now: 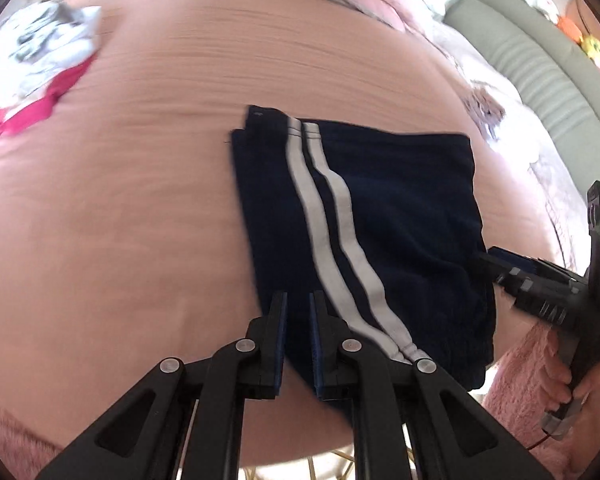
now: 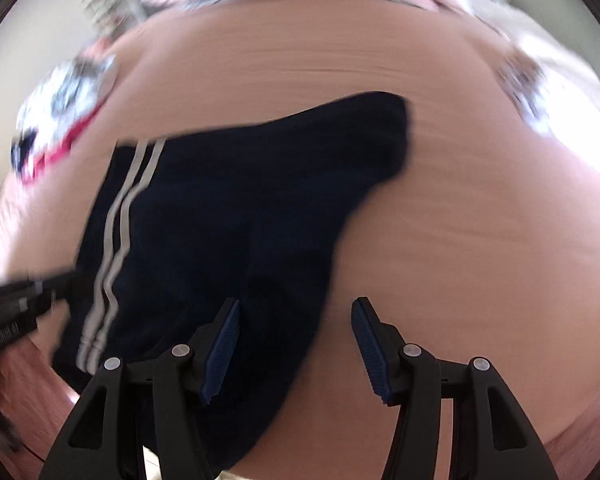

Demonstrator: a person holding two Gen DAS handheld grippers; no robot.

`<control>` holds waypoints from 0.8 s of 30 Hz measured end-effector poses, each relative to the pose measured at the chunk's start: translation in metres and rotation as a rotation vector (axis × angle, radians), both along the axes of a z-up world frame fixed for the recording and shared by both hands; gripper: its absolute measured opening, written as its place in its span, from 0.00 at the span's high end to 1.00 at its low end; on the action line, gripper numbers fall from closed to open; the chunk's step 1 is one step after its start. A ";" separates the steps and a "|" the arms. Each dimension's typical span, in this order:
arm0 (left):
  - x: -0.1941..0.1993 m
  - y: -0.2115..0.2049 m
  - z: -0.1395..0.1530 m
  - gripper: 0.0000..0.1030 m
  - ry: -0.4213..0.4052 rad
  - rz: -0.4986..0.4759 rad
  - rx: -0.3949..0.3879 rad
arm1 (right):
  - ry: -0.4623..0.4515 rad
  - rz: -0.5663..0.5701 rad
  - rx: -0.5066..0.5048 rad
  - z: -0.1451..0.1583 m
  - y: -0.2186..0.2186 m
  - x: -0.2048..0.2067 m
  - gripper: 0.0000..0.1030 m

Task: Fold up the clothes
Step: 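Lift and fold the striped pants over with both grippers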

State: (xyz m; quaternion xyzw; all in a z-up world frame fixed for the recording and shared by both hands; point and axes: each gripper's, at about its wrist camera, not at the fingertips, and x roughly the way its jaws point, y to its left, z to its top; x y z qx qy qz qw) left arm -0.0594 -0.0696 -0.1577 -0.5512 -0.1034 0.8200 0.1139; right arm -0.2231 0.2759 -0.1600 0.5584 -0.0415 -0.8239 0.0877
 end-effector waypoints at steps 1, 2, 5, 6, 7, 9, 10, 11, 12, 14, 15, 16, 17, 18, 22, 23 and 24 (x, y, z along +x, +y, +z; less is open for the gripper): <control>0.003 0.003 0.005 0.91 0.021 -0.020 0.022 | 0.015 -0.010 -0.024 0.006 0.002 -0.001 0.46; 0.006 0.005 0.009 0.91 0.041 -0.039 0.044 | 0.033 0.008 -0.026 0.011 -0.001 -0.002 0.45; 0.011 0.026 0.011 0.91 0.068 -0.124 0.034 | 0.059 0.092 0.012 0.015 -0.020 -0.002 0.45; 0.012 0.033 0.008 0.91 0.062 -0.133 -0.005 | 0.047 0.110 0.018 0.010 -0.027 0.002 0.45; 0.013 0.038 0.004 0.91 0.054 -0.139 -0.038 | 0.029 0.124 0.024 0.004 -0.032 0.005 0.45; 0.017 0.040 -0.004 0.91 0.021 -0.139 -0.072 | 0.017 0.149 0.057 -0.007 -0.034 0.013 0.45; 0.020 0.038 -0.007 0.91 0.008 -0.135 -0.077 | 0.013 0.162 0.076 -0.012 -0.035 0.017 0.45; 0.024 0.036 -0.010 0.91 -0.006 -0.131 -0.083 | 0.014 0.171 0.082 -0.014 -0.034 0.020 0.45; 0.026 0.034 -0.012 0.91 -0.016 -0.127 -0.084 | 0.011 0.175 0.068 -0.013 -0.032 0.022 0.45; 0.030 0.030 -0.011 0.91 -0.020 -0.122 -0.076 | 0.002 0.178 0.028 -0.012 -0.025 0.025 0.45; 0.031 0.030 -0.008 0.91 -0.020 -0.122 -0.084 | -0.001 0.183 0.018 -0.014 -0.024 0.031 0.45; 0.031 0.029 -0.005 0.91 -0.014 -0.118 -0.090 | 0.000 0.190 0.015 -0.014 -0.023 0.037 0.45; 0.032 0.026 -0.001 0.91 0.004 -0.108 -0.088 | 0.008 0.197 0.009 -0.011 -0.022 0.043 0.45; 0.032 0.023 0.005 0.91 0.025 -0.098 -0.083 | 0.019 0.203 0.000 -0.009 -0.021 0.050 0.45; 0.031 0.026 0.021 0.91 0.098 -0.132 -0.055 | 0.091 0.237 -0.075 0.011 -0.029 0.076 0.45; 0.031 0.029 0.019 0.91 0.093 -0.142 -0.069 | 0.097 0.262 -0.073 0.015 -0.030 0.077 0.45; 0.030 0.032 0.013 0.91 0.074 -0.150 -0.082 | 0.099 0.283 -0.049 0.014 -0.035 0.080 0.45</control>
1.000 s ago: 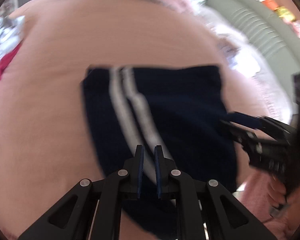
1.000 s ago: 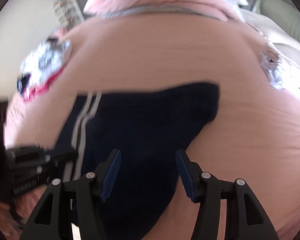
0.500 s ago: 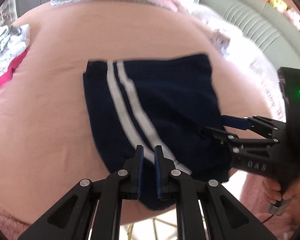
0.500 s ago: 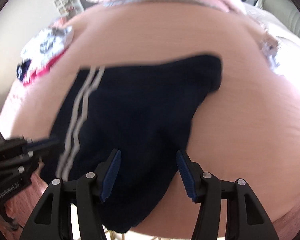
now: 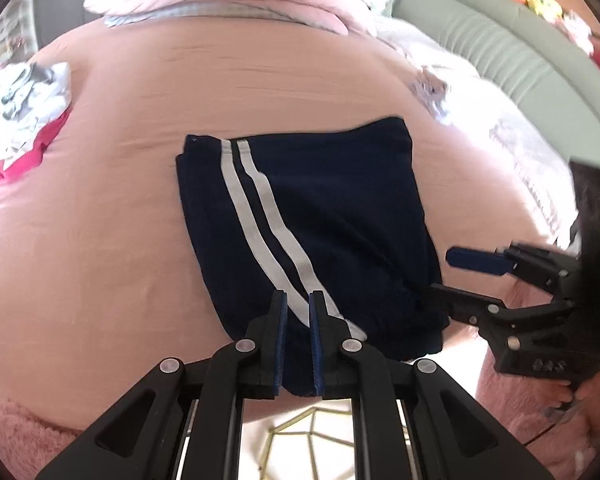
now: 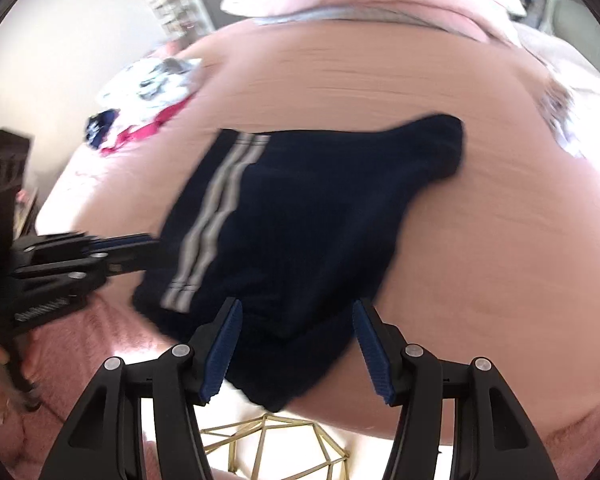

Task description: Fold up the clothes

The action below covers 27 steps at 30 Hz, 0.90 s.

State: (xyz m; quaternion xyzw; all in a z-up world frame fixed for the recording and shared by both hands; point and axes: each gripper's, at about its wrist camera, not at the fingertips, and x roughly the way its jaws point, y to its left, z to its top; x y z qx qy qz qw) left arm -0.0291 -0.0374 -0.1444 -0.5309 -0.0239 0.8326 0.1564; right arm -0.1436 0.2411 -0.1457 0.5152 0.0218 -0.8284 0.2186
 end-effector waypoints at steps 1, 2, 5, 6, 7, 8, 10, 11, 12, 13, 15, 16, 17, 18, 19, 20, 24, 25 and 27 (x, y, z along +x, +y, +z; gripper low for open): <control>-0.003 0.002 -0.011 0.91 -0.047 0.004 -0.015 | -0.008 0.009 0.041 -0.009 -0.005 0.004 0.44; -0.006 0.001 -0.020 0.90 -0.085 0.022 -0.019 | -0.022 0.015 0.084 -0.022 -0.008 0.009 0.44; -0.015 -0.006 -0.025 0.89 -0.113 0.085 0.042 | -0.064 -0.010 0.086 -0.044 -0.003 0.015 0.41; -0.014 -0.011 -0.020 0.89 -0.100 0.102 0.042 | -0.086 -0.029 0.044 -0.043 0.006 0.015 0.41; -0.013 -0.015 -0.016 0.89 -0.083 0.115 0.045 | -0.091 -0.040 0.022 -0.043 0.011 0.013 0.41; -0.011 -0.017 -0.012 0.89 -0.061 0.117 0.058 | -0.073 -0.057 0.013 -0.042 0.014 0.014 0.41; -0.008 -0.016 -0.009 0.88 -0.030 0.089 0.142 | -0.029 -0.093 -0.007 -0.037 0.021 0.016 0.41; -0.008 -0.012 -0.012 0.88 -0.023 0.074 0.162 | -0.017 -0.102 -0.030 -0.035 0.021 0.016 0.41; -0.008 -0.008 -0.012 0.88 -0.015 0.058 0.163 | -0.006 -0.110 -0.056 -0.033 0.021 0.015 0.41; -0.009 -0.003 -0.015 0.88 -0.015 0.041 0.142 | 0.004 -0.118 -0.081 -0.031 0.021 0.014 0.41; -0.012 0.008 -0.023 0.88 -0.042 0.010 0.073 | -0.012 -0.091 -0.059 -0.037 0.011 0.011 0.41; -0.012 0.012 -0.025 0.88 -0.044 -0.004 0.049 | -0.017 -0.072 -0.022 -0.040 0.005 0.014 0.41; -0.010 0.013 -0.024 0.88 -0.033 -0.017 0.045 | -0.019 -0.054 0.023 -0.043 -0.001 0.019 0.41; -0.008 0.015 -0.022 0.88 -0.024 -0.030 0.048 | -0.013 -0.036 0.041 -0.042 -0.006 0.023 0.41; -0.008 0.016 -0.019 0.88 -0.017 -0.043 0.064 | -0.005 -0.018 0.035 -0.039 -0.006 0.028 0.41; -0.008 0.016 -0.018 0.86 -0.012 -0.054 0.076 | -0.001 0.005 0.017 -0.035 -0.004 0.035 0.41; -0.006 0.025 -0.023 0.78 -0.010 -0.076 0.076 | -0.019 0.064 0.013 -0.038 -0.006 0.048 0.41; -0.006 0.025 -0.024 0.77 -0.007 -0.081 0.075 | -0.028 0.078 0.021 -0.037 -0.006 0.052 0.40; -0.005 0.026 -0.024 0.68 -0.001 -0.091 0.080 | -0.034 0.094 0.040 -0.037 -0.007 0.057 0.40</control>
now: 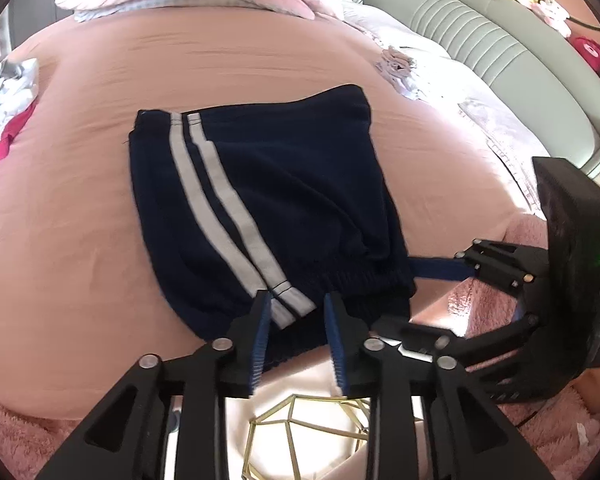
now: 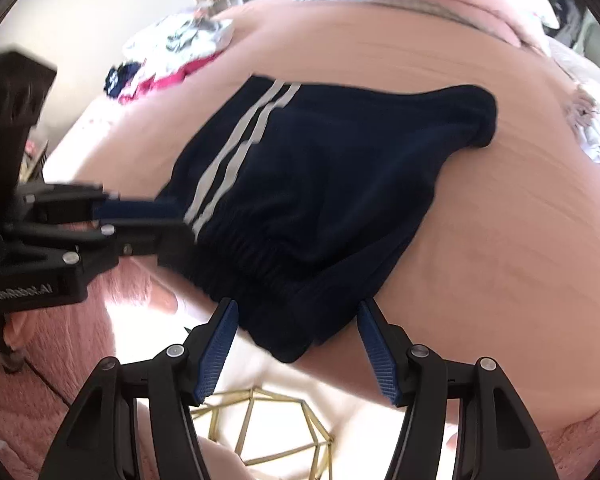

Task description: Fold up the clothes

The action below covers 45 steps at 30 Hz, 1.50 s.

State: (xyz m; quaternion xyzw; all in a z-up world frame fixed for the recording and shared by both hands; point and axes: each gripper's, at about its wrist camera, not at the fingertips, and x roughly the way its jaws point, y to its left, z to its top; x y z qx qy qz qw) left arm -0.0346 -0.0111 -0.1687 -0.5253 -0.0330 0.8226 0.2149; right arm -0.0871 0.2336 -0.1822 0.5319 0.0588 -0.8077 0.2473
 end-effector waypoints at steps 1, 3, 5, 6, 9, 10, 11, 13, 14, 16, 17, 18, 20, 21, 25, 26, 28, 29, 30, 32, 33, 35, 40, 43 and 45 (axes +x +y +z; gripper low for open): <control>-0.003 0.005 0.001 0.66 0.004 -0.009 -0.003 | 0.004 0.004 0.004 -0.003 -0.003 -0.002 0.40; 0.005 0.009 0.004 0.64 0.014 -0.030 -0.029 | -0.012 0.004 0.009 -0.005 -0.002 -0.003 0.40; 0.017 0.010 0.010 0.64 0.040 -0.058 -0.073 | -0.033 -0.007 0.006 -0.002 0.003 0.001 0.40; 0.021 0.010 0.012 0.64 0.052 -0.071 -0.087 | -0.035 -0.012 0.007 0.000 0.005 0.004 0.40; 0.022 0.018 0.013 0.64 0.069 -0.102 -0.112 | -0.055 -0.040 0.014 -0.005 0.015 0.010 0.40; 0.020 0.022 0.012 0.64 0.068 -0.108 -0.113 | -0.070 -0.047 0.002 -0.008 0.017 0.011 0.40; 0.018 0.026 0.012 0.64 0.067 -0.115 -0.114 | -0.086 -0.061 -0.008 -0.012 0.018 0.010 0.41; 0.017 0.032 0.013 0.64 0.073 -0.129 -0.115 | -0.098 -0.086 -0.030 -0.014 0.022 0.008 0.41; 0.018 0.035 0.015 0.64 0.090 -0.142 -0.121 | -0.097 -0.096 -0.038 -0.013 0.023 0.007 0.41; 0.022 0.039 0.018 0.64 0.110 -0.176 -0.112 | -0.089 -0.099 -0.035 -0.012 0.023 0.009 0.41; 0.025 0.041 0.019 0.64 0.118 -0.195 -0.104 | -0.085 -0.100 -0.031 -0.011 0.023 0.011 0.41; 0.026 0.043 0.019 0.64 0.123 -0.208 -0.100 | -0.082 -0.100 -0.027 -0.010 0.022 0.013 0.41; 0.025 0.045 0.013 0.71 0.120 -0.208 -0.102 | -0.080 -0.102 -0.035 -0.010 0.024 0.015 0.41; 0.024 0.045 0.011 0.73 0.119 -0.209 -0.105 | -0.085 -0.106 -0.040 -0.011 0.025 0.015 0.41; 0.025 0.041 0.005 0.78 0.121 -0.222 -0.119 | -0.087 -0.138 -0.067 -0.011 0.032 0.016 0.41; 0.026 0.038 0.006 0.78 0.120 -0.224 -0.114 | -0.089 -0.141 -0.073 -0.010 0.034 0.017 0.41; 0.030 0.034 0.007 0.78 0.115 -0.231 -0.121 | -0.097 -0.134 -0.078 -0.009 0.035 0.019 0.41; 0.032 0.033 0.009 0.78 0.120 -0.241 -0.134 | -0.099 -0.126 -0.081 -0.009 0.035 0.020 0.41; 0.035 0.033 0.010 0.78 0.127 -0.252 -0.148 | -0.099 -0.119 -0.085 -0.008 0.034 0.020 0.41; 0.036 0.036 0.010 0.78 0.136 -0.272 -0.178 | -0.100 -0.108 -0.091 -0.008 0.031 0.021 0.41; 0.035 0.039 0.009 0.78 0.138 -0.281 -0.194 | -0.101 -0.104 -0.090 -0.008 0.030 0.021 0.41; 0.032 0.046 0.005 0.77 0.151 -0.309 -0.236 | -0.103 -0.098 -0.082 -0.010 0.028 0.020 0.41; 0.025 0.059 0.001 0.77 0.188 -0.324 -0.270 | -0.090 -0.139 -0.087 -0.009 0.034 0.017 0.41; 0.025 0.058 0.000 0.77 0.197 -0.331 -0.256 | -0.092 -0.160 -0.103 -0.009 0.039 0.016 0.41; 0.030 0.050 0.005 0.77 0.190 -0.343 -0.246 | -0.106 -0.151 -0.107 -0.010 0.040 0.016 0.41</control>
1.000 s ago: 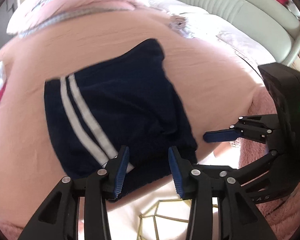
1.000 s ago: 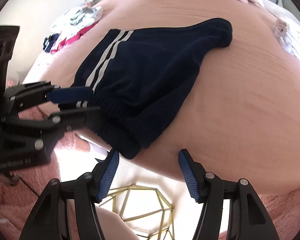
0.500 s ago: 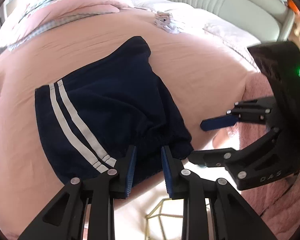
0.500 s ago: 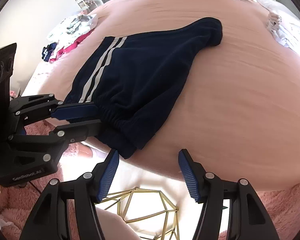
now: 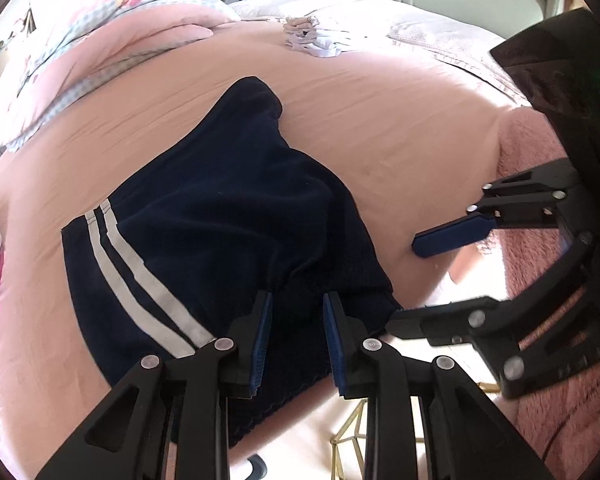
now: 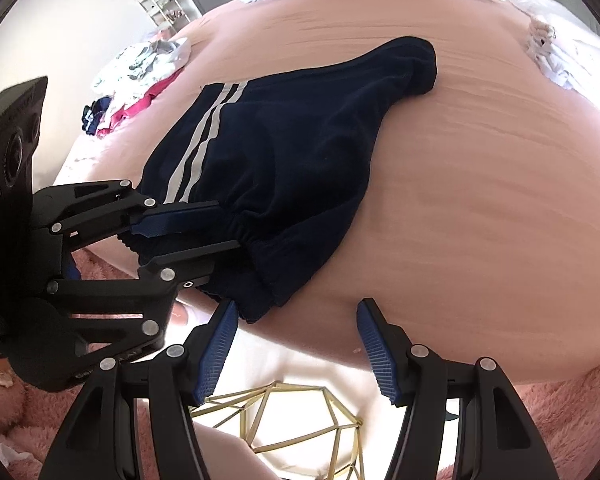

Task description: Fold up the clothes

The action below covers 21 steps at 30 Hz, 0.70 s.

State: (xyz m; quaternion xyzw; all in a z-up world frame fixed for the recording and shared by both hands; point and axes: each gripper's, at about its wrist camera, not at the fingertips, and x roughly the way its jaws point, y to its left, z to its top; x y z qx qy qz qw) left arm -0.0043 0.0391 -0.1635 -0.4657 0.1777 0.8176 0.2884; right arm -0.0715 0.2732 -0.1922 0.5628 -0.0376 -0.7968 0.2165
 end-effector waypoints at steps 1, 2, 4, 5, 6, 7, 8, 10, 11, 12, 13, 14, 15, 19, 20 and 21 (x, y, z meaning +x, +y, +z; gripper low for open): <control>0.003 -0.004 0.002 0.77 -0.007 -0.002 0.010 | -0.001 0.007 0.004 0.000 -0.001 0.001 0.41; 0.008 -0.008 0.004 0.77 -0.011 -0.002 0.017 | -0.001 0.013 0.008 0.000 -0.002 0.002 0.41; 0.013 -0.010 0.003 0.77 -0.012 -0.015 0.024 | -0.004 0.019 0.011 -0.001 -0.004 0.002 0.41; 0.014 -0.008 0.002 0.77 -0.011 -0.025 0.015 | -0.006 0.017 0.008 -0.002 -0.004 0.001 0.41; 0.014 -0.004 0.000 0.77 -0.006 -0.032 0.004 | -0.007 0.015 0.004 -0.002 -0.004 -0.001 0.41; 0.013 -0.002 -0.001 0.77 0.000 -0.035 -0.003 | -0.007 0.011 0.003 -0.002 -0.004 -0.002 0.41; 0.011 0.001 -0.002 0.77 0.011 -0.031 0.000 | -0.005 0.007 0.001 -0.002 -0.004 -0.002 0.41; 0.006 0.005 -0.004 0.77 0.029 -0.022 0.006 | -0.001 0.000 -0.004 -0.001 -0.002 -0.002 0.41; 0.004 0.006 -0.006 0.77 0.035 -0.015 0.010 | 0.000 -0.005 -0.007 -0.001 0.000 -0.003 0.41; 0.002 0.008 -0.007 0.78 0.041 -0.009 0.014 | 0.000 -0.010 -0.011 -0.001 0.001 -0.004 0.41; 0.000 0.009 -0.008 0.78 0.048 -0.007 0.016 | -0.001 -0.012 -0.015 -0.001 0.002 -0.004 0.41; 0.000 0.011 -0.009 0.81 0.051 -0.009 0.017 | -0.002 -0.013 -0.018 -0.002 0.003 -0.005 0.41; 0.000 0.011 -0.009 0.83 0.053 -0.008 0.021 | -0.004 -0.014 -0.022 -0.002 0.003 -0.005 0.41; -0.002 0.001 -0.002 0.89 0.032 0.027 0.106 | 0.002 0.002 -0.015 -0.002 -0.002 -0.005 0.41; -0.001 -0.001 0.000 0.90 0.027 0.031 0.122 | 0.004 0.004 -0.014 -0.002 -0.003 -0.005 0.41; -0.001 -0.003 0.002 0.90 0.023 0.035 0.137 | 0.007 0.008 -0.014 -0.003 -0.004 -0.006 0.41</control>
